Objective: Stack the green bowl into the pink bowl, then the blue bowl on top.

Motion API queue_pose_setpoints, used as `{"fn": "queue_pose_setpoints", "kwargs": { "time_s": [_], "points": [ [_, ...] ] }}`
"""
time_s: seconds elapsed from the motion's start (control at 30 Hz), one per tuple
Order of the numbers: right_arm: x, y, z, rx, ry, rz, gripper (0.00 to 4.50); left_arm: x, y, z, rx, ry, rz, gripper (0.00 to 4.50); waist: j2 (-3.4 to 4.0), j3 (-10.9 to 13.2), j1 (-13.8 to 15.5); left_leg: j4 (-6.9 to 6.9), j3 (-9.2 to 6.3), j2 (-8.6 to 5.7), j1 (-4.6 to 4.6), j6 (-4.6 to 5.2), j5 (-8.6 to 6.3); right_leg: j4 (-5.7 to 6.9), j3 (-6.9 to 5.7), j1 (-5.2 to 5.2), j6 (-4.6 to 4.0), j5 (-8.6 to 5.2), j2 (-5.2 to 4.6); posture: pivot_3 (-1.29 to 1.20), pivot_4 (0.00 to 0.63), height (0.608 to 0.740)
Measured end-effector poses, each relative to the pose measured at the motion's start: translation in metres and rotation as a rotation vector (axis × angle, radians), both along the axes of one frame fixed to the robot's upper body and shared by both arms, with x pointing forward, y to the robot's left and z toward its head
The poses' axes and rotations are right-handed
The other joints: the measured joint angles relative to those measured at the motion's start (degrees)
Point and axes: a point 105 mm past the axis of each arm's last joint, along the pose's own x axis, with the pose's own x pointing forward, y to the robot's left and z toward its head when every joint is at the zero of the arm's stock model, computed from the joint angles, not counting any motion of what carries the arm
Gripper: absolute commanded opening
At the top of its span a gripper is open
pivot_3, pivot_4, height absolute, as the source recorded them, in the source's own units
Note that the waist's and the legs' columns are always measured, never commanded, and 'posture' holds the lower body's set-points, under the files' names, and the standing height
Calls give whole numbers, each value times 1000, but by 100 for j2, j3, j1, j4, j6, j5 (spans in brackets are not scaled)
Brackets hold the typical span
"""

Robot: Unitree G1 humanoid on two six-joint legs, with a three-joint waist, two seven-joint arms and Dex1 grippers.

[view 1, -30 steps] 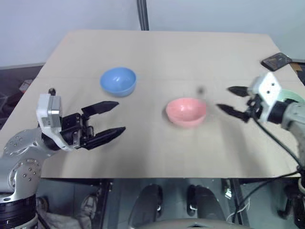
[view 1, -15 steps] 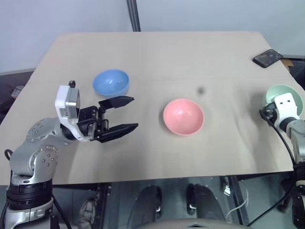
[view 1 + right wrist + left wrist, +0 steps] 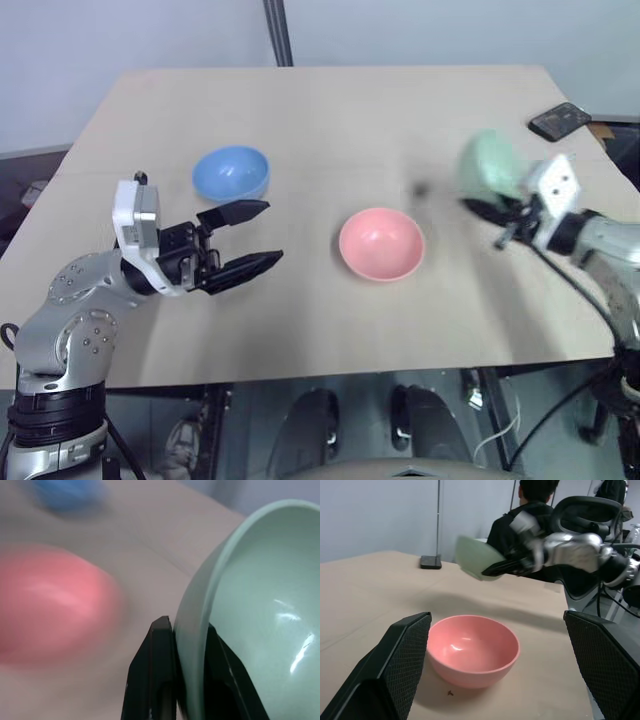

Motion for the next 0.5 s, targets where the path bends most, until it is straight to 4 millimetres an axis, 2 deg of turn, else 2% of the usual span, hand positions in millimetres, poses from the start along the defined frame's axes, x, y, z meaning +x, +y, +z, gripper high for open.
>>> {"fn": "queue_pose_setpoints", "kwargs": {
  "time_s": [0.1, 0.17, 0.23, 0.3, 0.4, 0.47, 0.5],
  "points": [
    [-17, 41, -8, -20, 21, 170, 20, 3, 8, -8, 23, 15, 48, 4500, -16, -9, 64, 6, -11, -11, -12, 4, -2, -5, -12, 0, 0, 0, -11, 0, 150, 740],
    [-11, 58, -26, -80, 43, 195, 20, 3, 10, -14, 37, 32, 63, 4500, -25, -14, 97, 11, -13, -18, -19, 8, -5, -8, -13, 0, -1, 0, -15, 0, 150, 740],
    [-3, 61, -47, -168, 62, 184, 828, 3, 10, -14, 39, 33, 71, 4500, -25, -14, 144, 12, -16, -24, -21, 9, -5, -12, -14, 0, -1, 1, -18, 0, 150, 740],
    [8, 53, -63, -240, 68, 141, 1608, 1, 11, -16, 42, 36, 77, 4500, -25, -14, 165, 11, -19, -27, -25, 8, -5, -14, -18, -1, -1, 1, -21, 0, 150, 740],
    [13, 41, -66, -292, 46, 117, 3046, -1, 12, -13, 44, 26, 101, 4500, -25, -14, 142, 10, -18, -25, -25, 7, -4, -16, -19, 0, -1, 1, -18, 0, 150, 740],
    [14, 32, -61, -286, 29, 92, 4213, 1, 16, -7, 41, 5, 144, 4500, -25, -14, 141, 10, -18, -22, -20, 5, -3, -13, -19, 1, -1, 1, -15, 0, 150, 740],
    [14, 31, -59, -280, 22, 87, 4344, 2, 17, -7, 40, 4, 154, 4500, -25, -14, 141, 10, -18, -22, -20, 4, -2, -13, -19, 1, -1, 1, -15, 0, 150, 740]
  ]
}}
